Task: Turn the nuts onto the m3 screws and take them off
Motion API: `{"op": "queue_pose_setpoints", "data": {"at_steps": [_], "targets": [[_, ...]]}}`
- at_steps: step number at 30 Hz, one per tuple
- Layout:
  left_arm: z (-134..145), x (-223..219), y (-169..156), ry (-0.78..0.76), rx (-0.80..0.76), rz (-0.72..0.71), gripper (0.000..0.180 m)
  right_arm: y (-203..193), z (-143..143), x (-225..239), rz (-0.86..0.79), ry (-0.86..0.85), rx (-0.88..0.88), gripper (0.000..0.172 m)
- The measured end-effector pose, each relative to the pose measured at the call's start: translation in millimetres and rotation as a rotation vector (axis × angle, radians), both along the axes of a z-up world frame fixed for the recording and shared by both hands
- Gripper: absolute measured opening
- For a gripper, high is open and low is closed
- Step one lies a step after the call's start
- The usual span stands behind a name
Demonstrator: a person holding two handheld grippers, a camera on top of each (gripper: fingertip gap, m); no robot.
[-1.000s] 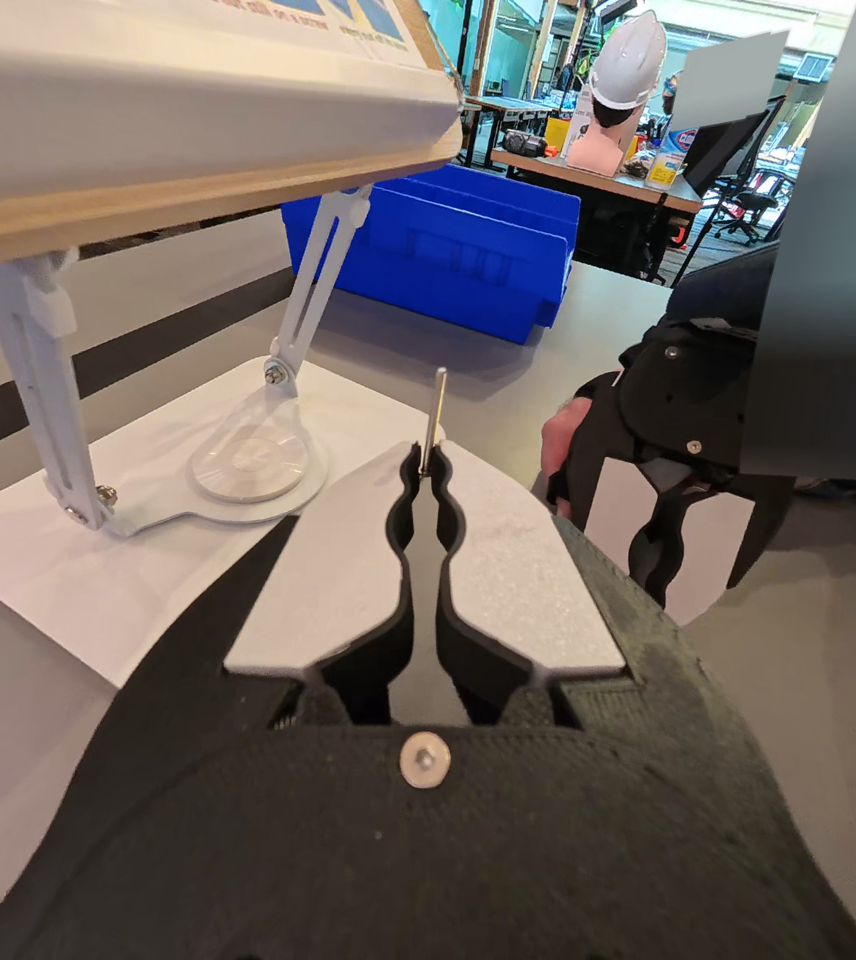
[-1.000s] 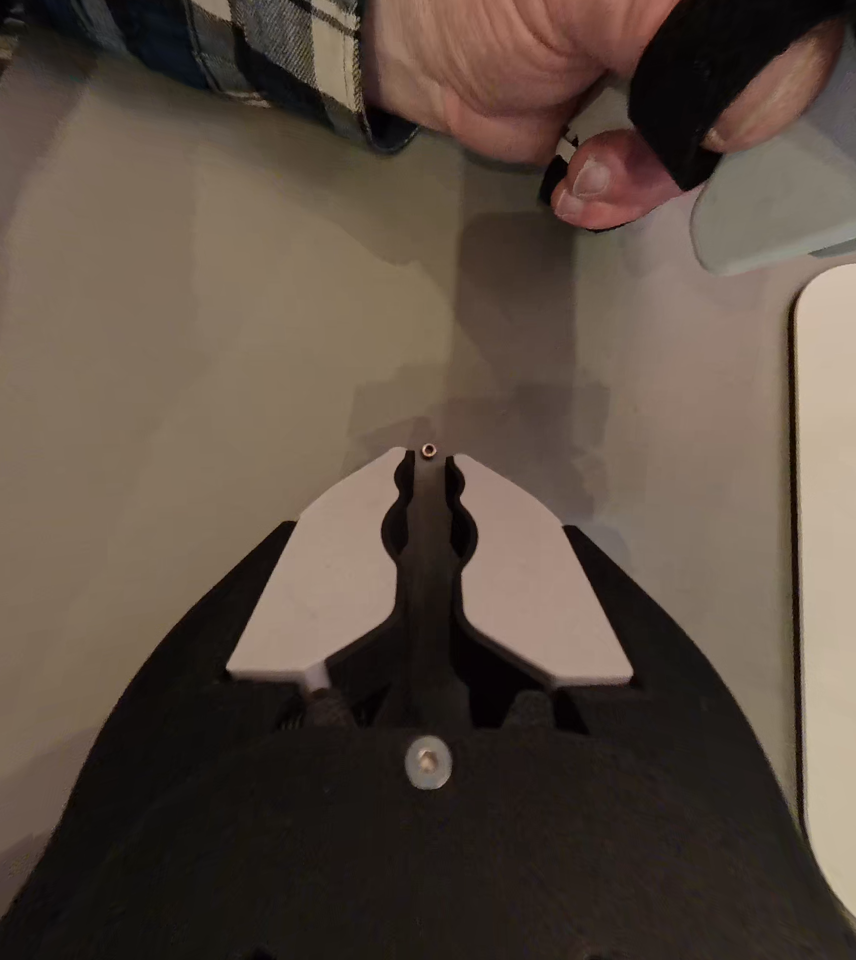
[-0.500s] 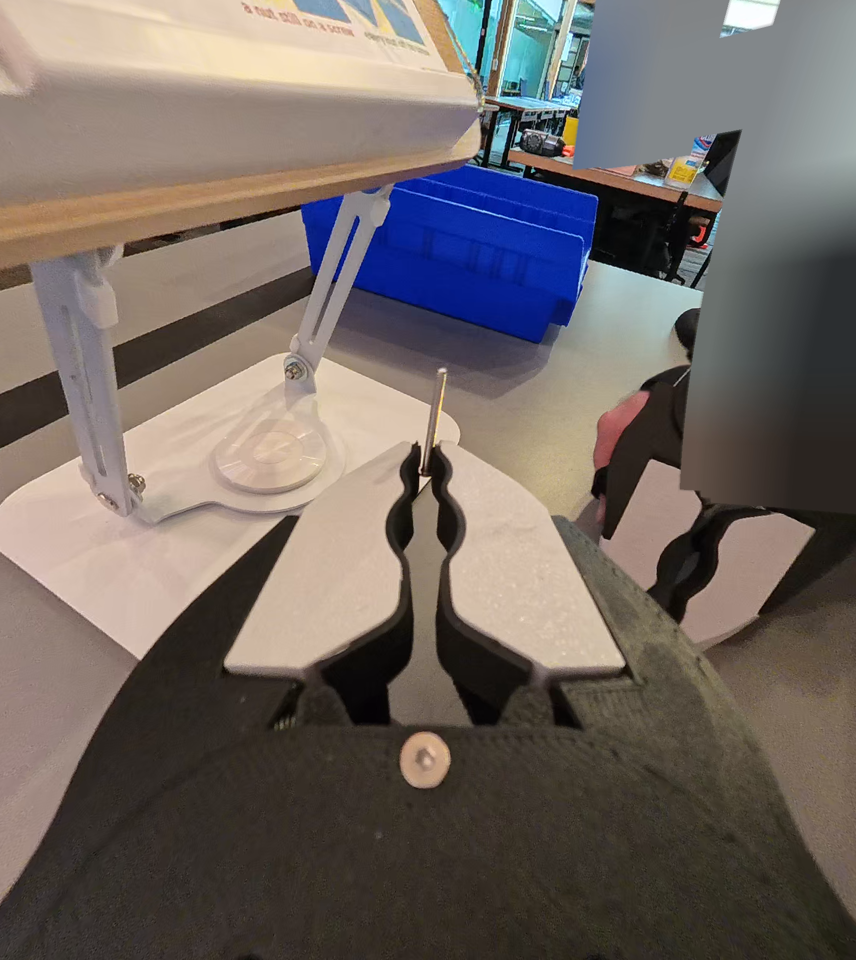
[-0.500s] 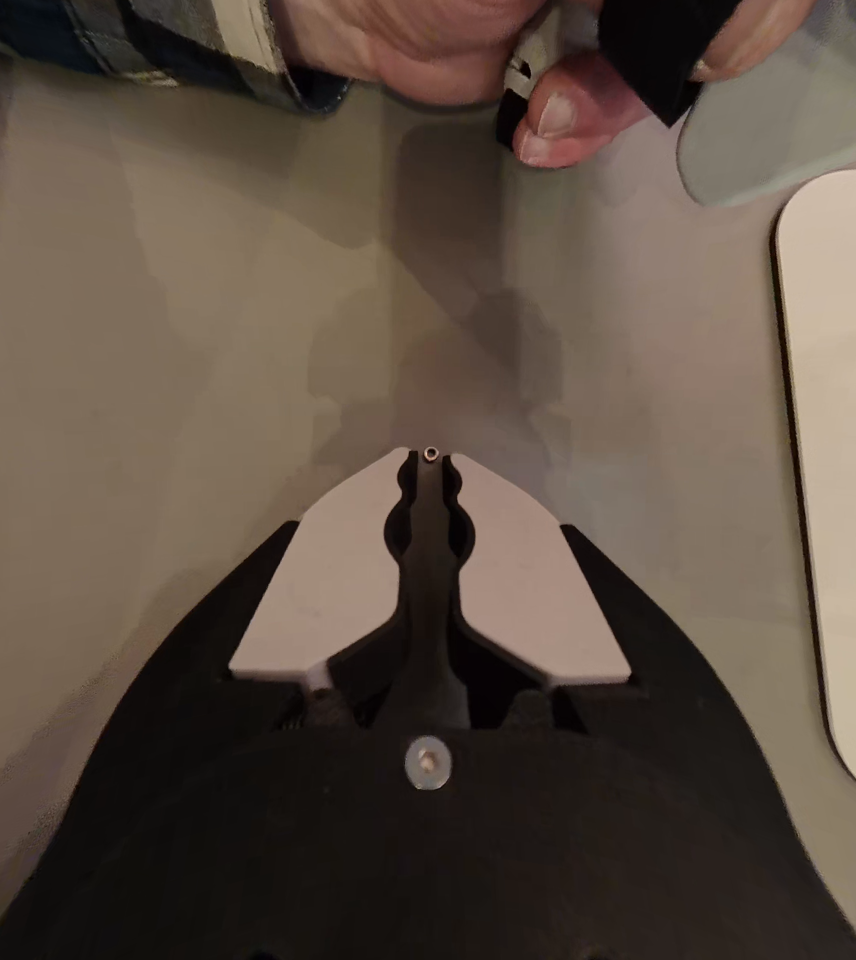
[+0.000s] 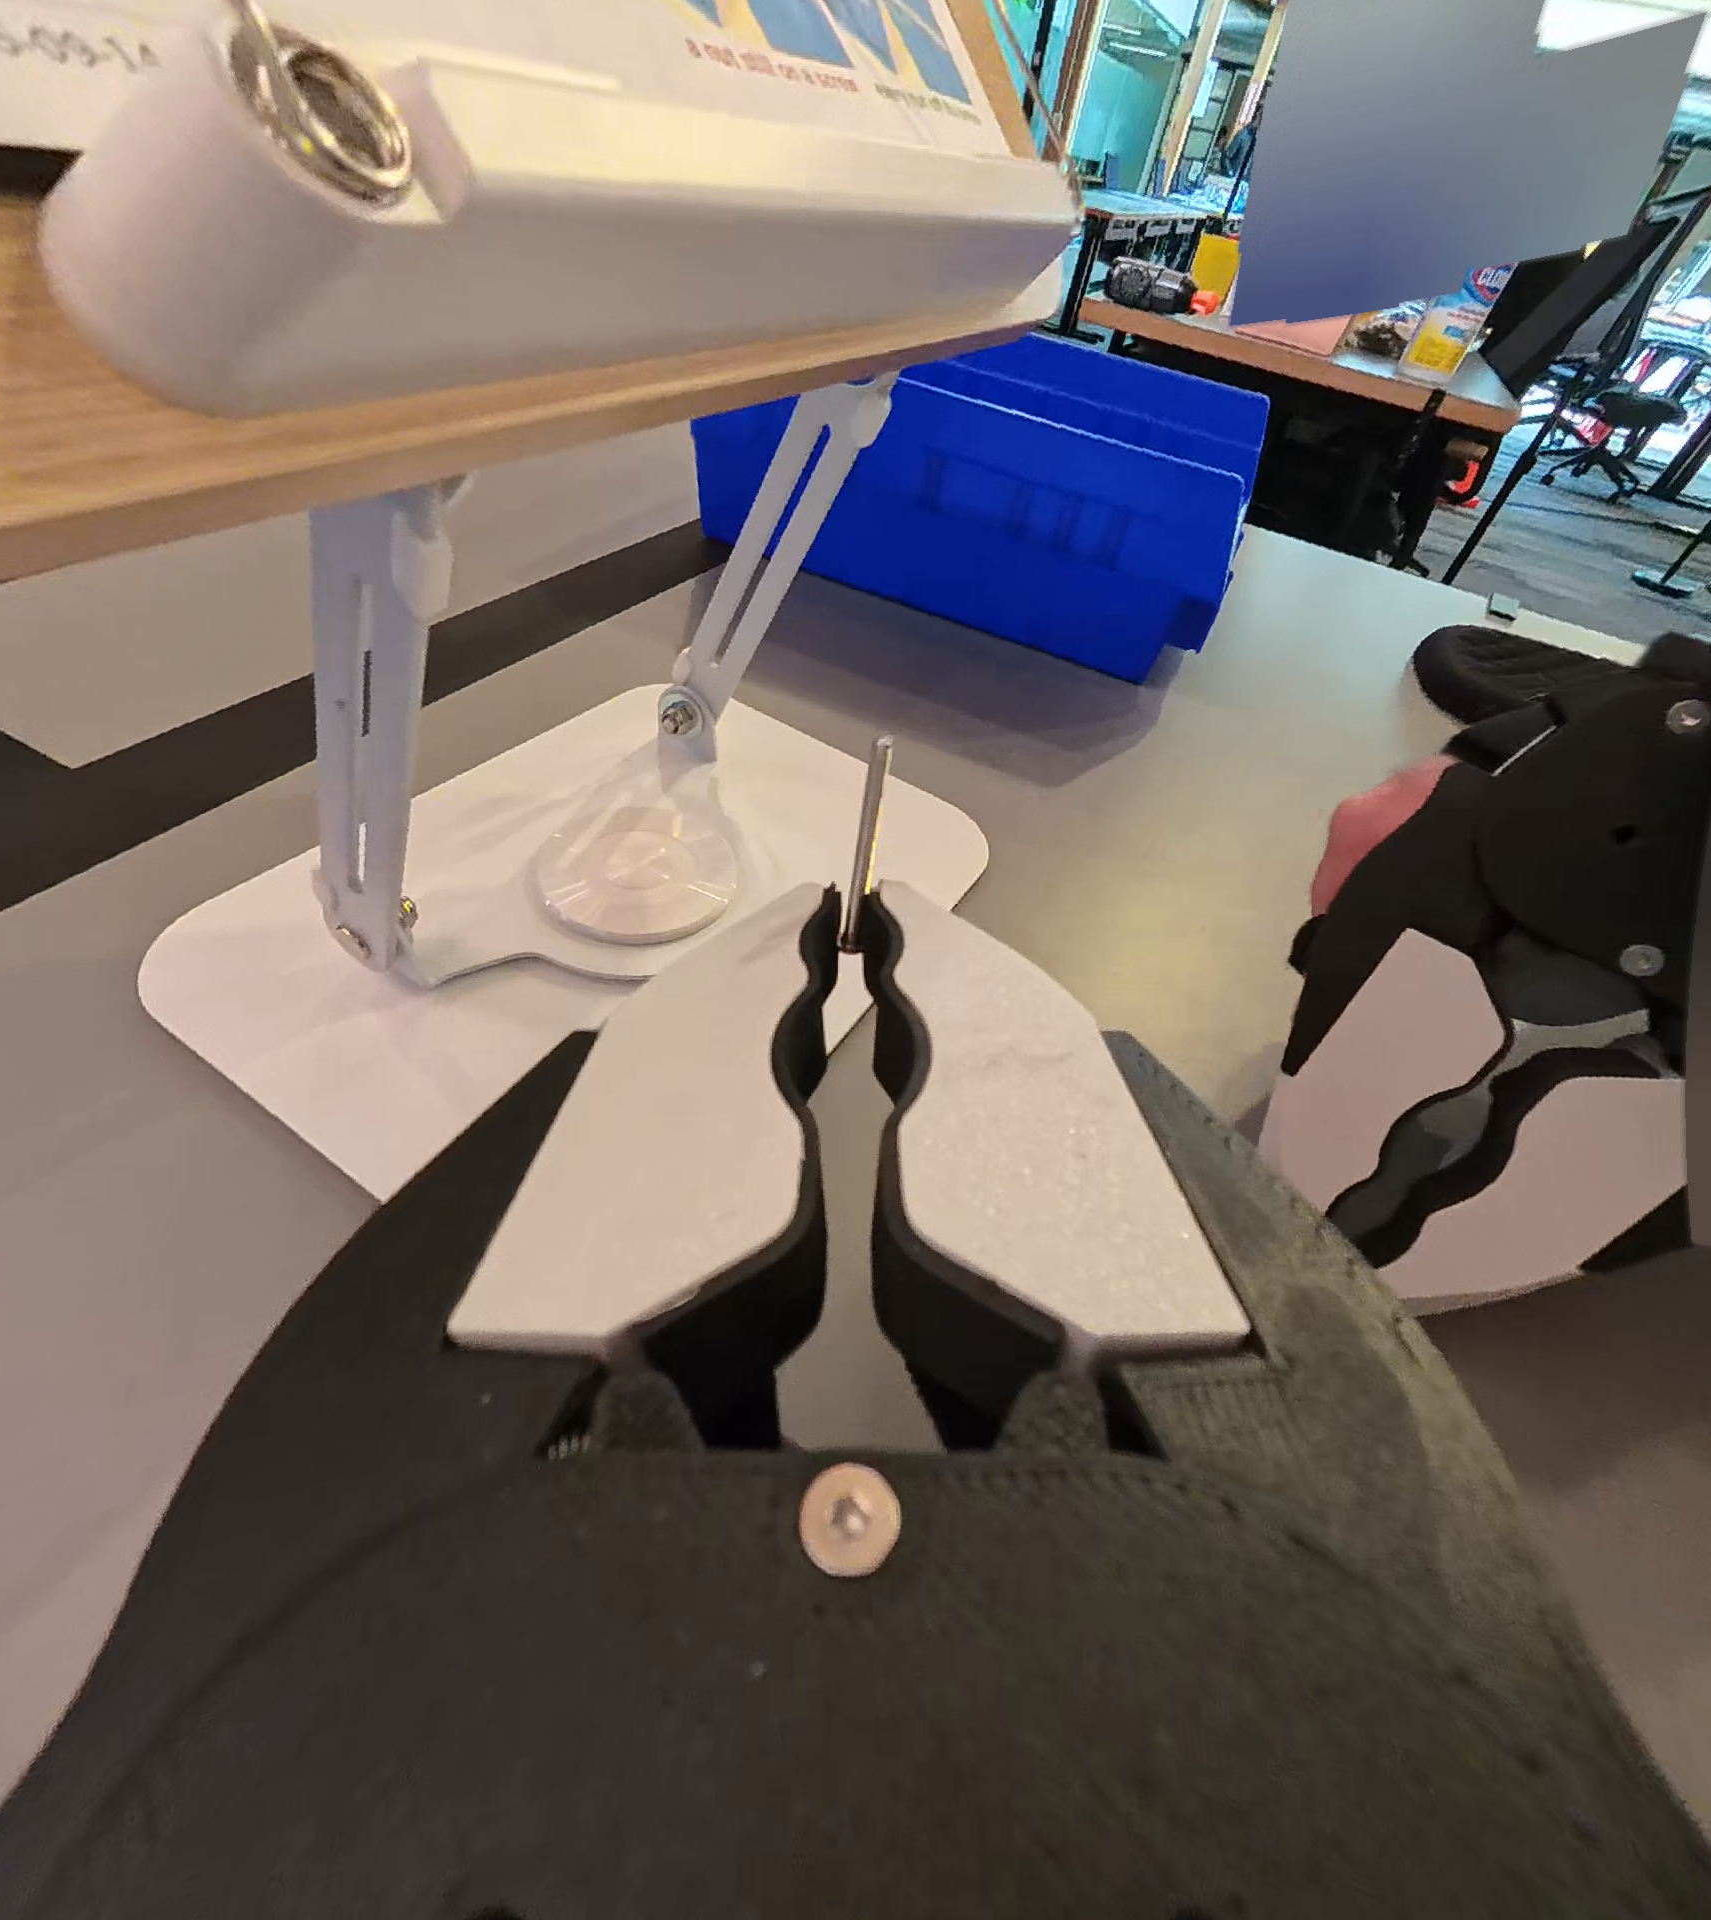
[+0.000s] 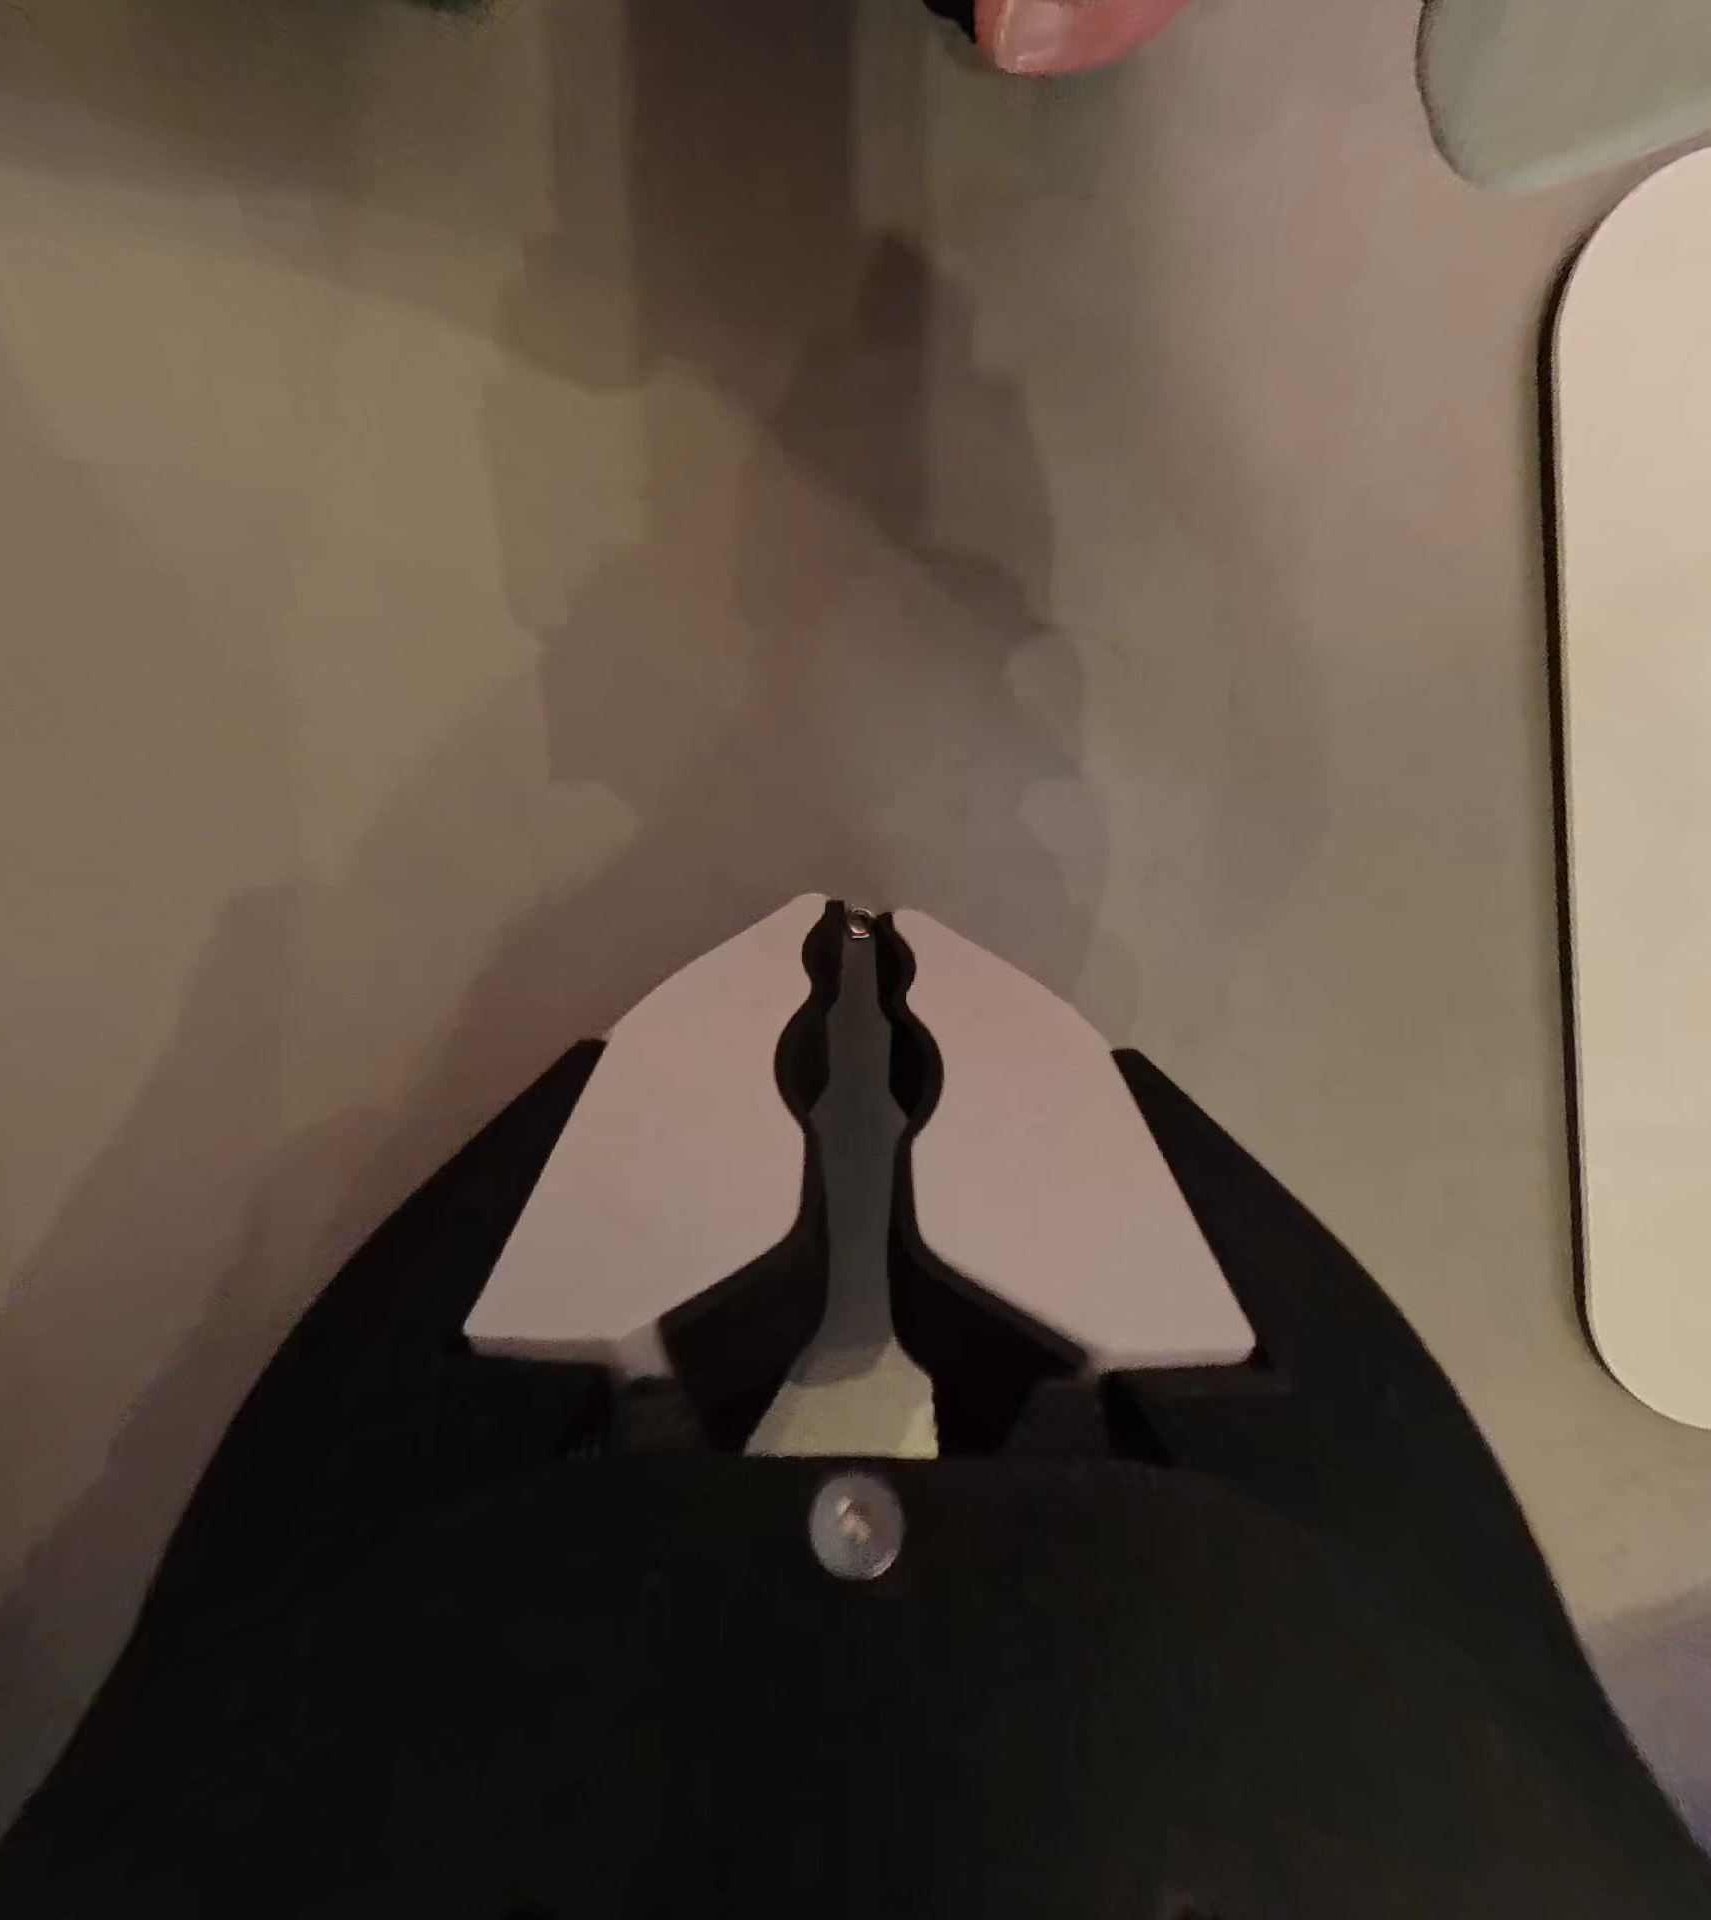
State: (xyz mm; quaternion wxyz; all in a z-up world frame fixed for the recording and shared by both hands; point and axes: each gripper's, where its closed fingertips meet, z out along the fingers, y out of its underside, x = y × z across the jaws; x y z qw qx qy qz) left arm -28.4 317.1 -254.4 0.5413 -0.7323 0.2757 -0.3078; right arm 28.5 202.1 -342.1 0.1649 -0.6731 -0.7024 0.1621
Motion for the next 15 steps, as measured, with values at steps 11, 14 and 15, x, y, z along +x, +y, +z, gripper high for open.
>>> {"op": "queue_pose_setpoints", "data": {"at_steps": [11, 14, 15], "targets": [[1, 0, 0, -0.018, -0.001, -0.002, 0.004, -10, -1, 7, 0.183, -0.041, 0.022, 0.006], [0, 0, 0, -0.013, -0.001, -0.003, 0.004, -12, -1, 10, 0.214, -0.048, 0.028, 0.014], [0, 0, 1, -0.013, -0.001, -0.003, 0.004, -13, -1, 10, 0.216, -0.049, 0.021, 0.013]]}}
